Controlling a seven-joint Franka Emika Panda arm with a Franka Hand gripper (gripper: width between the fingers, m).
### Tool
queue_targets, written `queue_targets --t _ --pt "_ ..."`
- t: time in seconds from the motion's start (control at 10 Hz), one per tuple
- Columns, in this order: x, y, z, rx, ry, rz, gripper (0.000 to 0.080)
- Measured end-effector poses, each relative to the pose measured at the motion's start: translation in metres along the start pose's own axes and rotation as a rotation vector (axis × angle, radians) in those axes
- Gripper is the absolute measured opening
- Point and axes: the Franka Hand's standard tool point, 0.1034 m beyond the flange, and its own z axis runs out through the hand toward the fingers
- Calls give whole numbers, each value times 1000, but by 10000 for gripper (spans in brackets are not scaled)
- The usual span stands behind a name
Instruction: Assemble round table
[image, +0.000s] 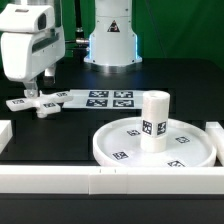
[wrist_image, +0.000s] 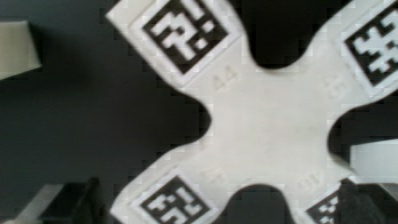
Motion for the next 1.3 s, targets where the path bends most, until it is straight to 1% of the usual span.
queue_targets --t 0.1,0.2,0.3,1.3 --pt "-3 -6 3 1 0 8 649" --pt "-6 -14 9 16 1 16 649" --pt "-8 -16 10 21 1 18 649" --pt "-8 -20 22 44 2 24 649"
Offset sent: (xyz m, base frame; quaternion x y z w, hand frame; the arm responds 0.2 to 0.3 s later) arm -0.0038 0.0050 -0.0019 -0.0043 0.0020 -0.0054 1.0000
